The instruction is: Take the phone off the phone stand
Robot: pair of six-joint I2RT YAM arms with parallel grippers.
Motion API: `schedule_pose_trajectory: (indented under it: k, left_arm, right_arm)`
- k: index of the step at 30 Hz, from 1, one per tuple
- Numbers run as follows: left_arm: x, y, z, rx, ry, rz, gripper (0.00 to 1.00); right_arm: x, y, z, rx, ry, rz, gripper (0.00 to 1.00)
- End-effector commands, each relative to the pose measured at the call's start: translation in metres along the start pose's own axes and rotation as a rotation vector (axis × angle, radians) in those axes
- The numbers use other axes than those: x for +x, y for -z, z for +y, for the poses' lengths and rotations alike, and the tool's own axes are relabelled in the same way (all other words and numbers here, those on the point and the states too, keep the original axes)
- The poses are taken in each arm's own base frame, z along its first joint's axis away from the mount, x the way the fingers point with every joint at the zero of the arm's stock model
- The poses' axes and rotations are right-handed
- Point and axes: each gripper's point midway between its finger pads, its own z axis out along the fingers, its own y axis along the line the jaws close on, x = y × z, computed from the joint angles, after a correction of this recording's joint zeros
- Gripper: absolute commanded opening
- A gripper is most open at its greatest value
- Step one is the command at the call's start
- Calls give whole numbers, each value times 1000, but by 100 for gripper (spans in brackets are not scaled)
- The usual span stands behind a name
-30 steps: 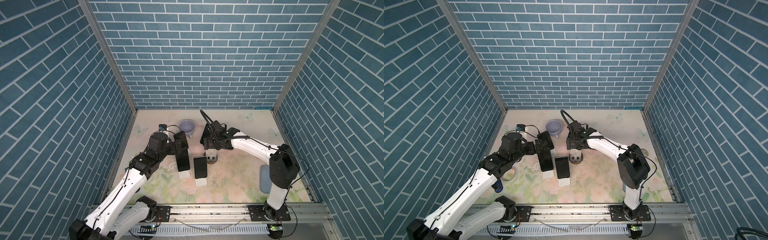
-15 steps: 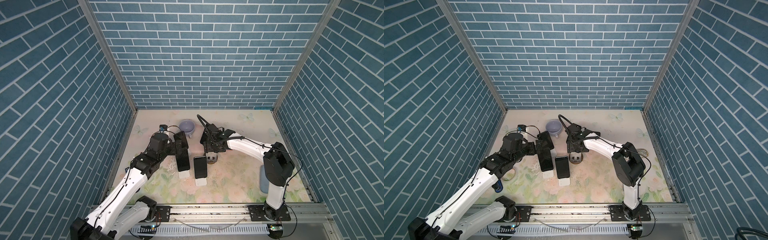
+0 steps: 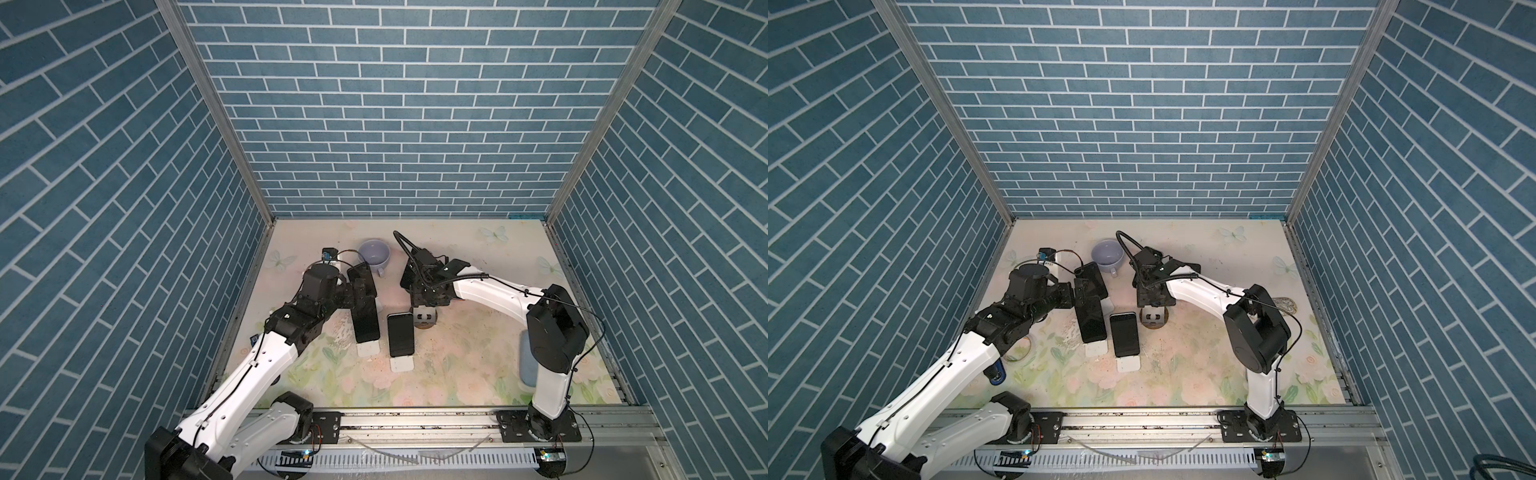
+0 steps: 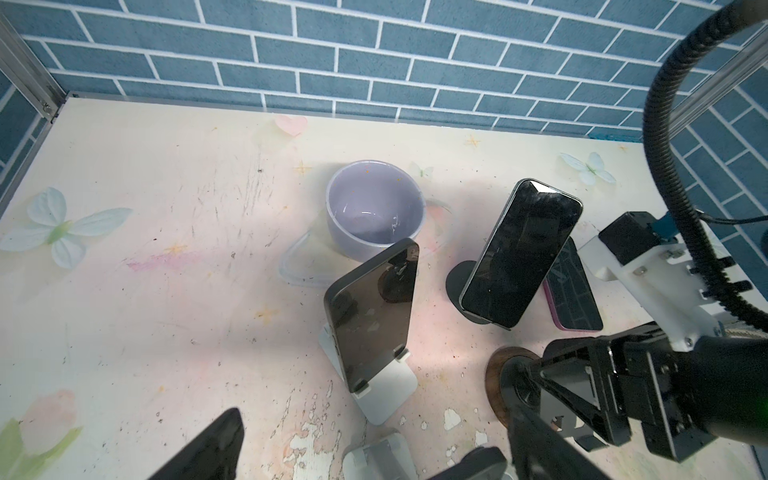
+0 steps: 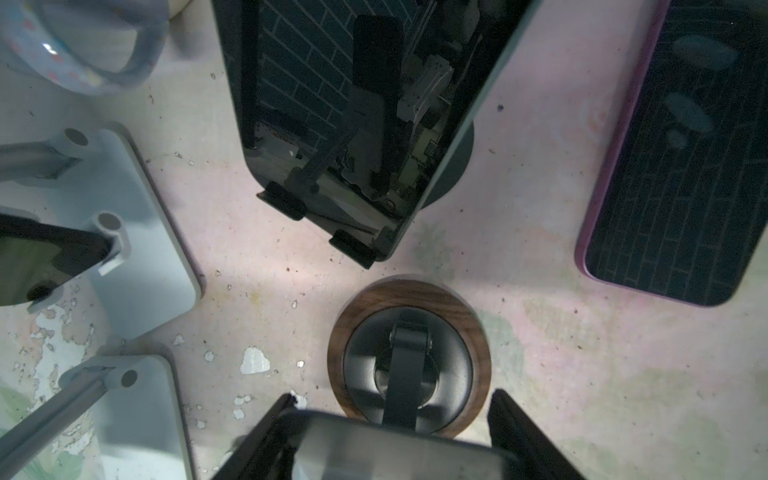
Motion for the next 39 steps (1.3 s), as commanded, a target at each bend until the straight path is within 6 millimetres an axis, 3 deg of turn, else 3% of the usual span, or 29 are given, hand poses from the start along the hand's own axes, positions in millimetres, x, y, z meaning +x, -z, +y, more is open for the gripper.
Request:
schedule_pose_trajectory:
  k: [1,12,20,24,34,39]
  left_arm:
    - [3,-1,-3,13,-18,0,100]
    - [0,1,-5,28,-18,-11,100]
    - [2,3,-5,33,-15,-10,100]
    - [2,4,-5,33,-12,-13,100]
    - [3,7,-3,30,-6,-13,100]
    - [2,10,-2,23,6,-18,100]
  right_arm:
    - [9,9,-13,58,28,32,54]
    - [-7,38,-9,15,62,-37,52]
    - [-24,55,-27,-9,29,-77,52]
    - [-34,62,-55,0,-23,-107,52]
    - [-66,71,-159,124,-178,-179,52]
    - [-84,65,-203,158,-269,-197,51]
